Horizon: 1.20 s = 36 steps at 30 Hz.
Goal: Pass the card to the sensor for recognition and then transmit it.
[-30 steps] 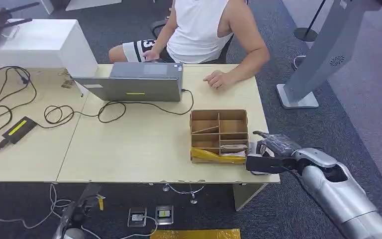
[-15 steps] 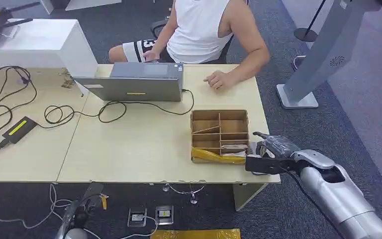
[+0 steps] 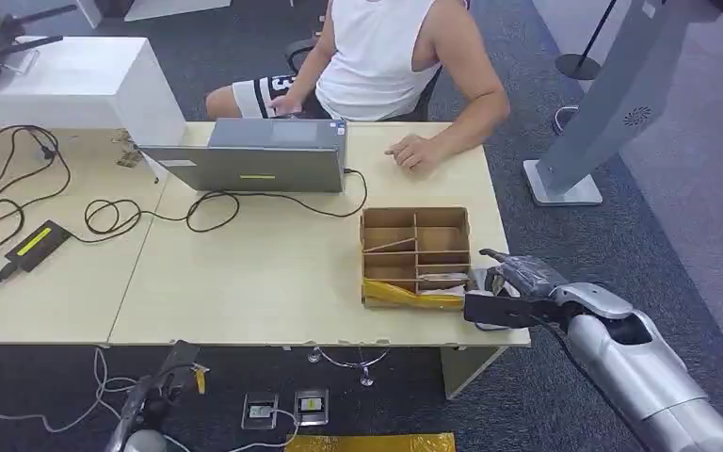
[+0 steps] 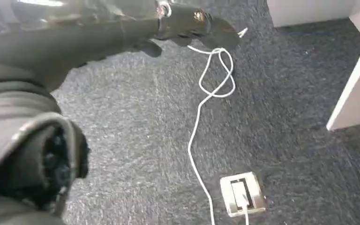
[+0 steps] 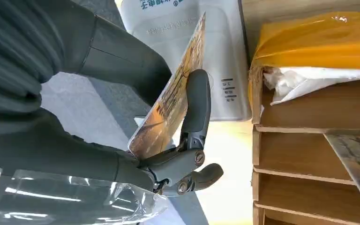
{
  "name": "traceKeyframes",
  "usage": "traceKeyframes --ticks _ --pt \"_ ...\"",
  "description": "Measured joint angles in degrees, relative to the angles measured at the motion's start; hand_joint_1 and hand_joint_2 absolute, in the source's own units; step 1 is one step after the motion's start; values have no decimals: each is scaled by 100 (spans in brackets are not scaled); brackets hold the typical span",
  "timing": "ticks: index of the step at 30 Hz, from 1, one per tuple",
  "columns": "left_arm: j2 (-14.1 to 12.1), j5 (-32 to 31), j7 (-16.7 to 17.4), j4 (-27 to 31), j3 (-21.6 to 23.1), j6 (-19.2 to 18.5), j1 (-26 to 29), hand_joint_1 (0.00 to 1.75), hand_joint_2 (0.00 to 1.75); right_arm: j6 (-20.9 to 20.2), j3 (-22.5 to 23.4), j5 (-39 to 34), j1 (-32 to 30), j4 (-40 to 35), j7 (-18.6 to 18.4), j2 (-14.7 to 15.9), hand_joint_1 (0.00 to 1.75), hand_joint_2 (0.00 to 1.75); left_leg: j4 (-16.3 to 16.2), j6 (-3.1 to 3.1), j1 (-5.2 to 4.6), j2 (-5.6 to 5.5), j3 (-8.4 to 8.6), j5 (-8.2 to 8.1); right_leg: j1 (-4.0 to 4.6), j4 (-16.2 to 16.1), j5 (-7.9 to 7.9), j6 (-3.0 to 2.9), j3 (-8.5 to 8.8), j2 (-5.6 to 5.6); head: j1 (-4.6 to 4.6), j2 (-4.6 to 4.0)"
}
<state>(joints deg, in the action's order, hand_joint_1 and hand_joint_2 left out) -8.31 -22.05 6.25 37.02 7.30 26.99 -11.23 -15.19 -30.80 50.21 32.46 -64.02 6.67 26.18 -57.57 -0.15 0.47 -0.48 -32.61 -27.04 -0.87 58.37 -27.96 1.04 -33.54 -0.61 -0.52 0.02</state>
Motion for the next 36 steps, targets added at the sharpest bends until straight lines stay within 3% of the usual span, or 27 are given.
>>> traceKeyframes --ticks 9,12,14,17,19,23,27,36 --pt "39 100 83 457 -186 295 206 0 0 -57 41 -28 55 -2 -52 2 175 175 0 0 0 2 -1 -2 0 0 0 0 0 3 0 0" --pt "-126 -153 291 715 -389 73 464 0 0 -258 118 -122 119 -39 -205 109 175 175 1 -4 0 10 -1 -6 0 1 -1 -1 -1 15 0 0" --pt "-357 -225 -25 680 -582 -175 659 0 0 -394 195 -203 120 -107 -260 249 175 175 1 -5 4 20 -2 -8 3 2 -2 -1 -7 28 2 0" --pt "-813 -276 -1298 155 -1015 -328 736 0 0 -520 381 -273 31 -271 -267 507 175 175 2 -7 13 23 -17 -9 14 2 -7 -7 -18 24 0 0" --pt "-1108 -280 -1654 -333 -1270 -343 674 0 0 -538 472 -267 -29 -365 -236 566 175 175 3 -13 21 22 -18 -13 21 2 -10 -12 -18 26 2 0" --pt "-1521 -354 -1736 -929 -1613 -374 582 0 0 -511 529 -190 -51 -415 -234 564 175 175 3 -24 24 33 -14 -20 23 3 -11 -13 -22 39 2 0" --pt "-1759 -463 -1755 -1327 -1829 -474 451 0 0 -472 575 -142 -48 -417 -238 536 175 175 3 -23 25 23 -17 -18 24 3 -11 -13 -19 26 0 0" --pt "-1799 -864 -1755 -1731 -1910 -599 252 0 0 -78 603 -129 431 -374 5 441 175 175 2 -23 16 32 -17 -19 15 3 -9 -13 -23 36 0 0"
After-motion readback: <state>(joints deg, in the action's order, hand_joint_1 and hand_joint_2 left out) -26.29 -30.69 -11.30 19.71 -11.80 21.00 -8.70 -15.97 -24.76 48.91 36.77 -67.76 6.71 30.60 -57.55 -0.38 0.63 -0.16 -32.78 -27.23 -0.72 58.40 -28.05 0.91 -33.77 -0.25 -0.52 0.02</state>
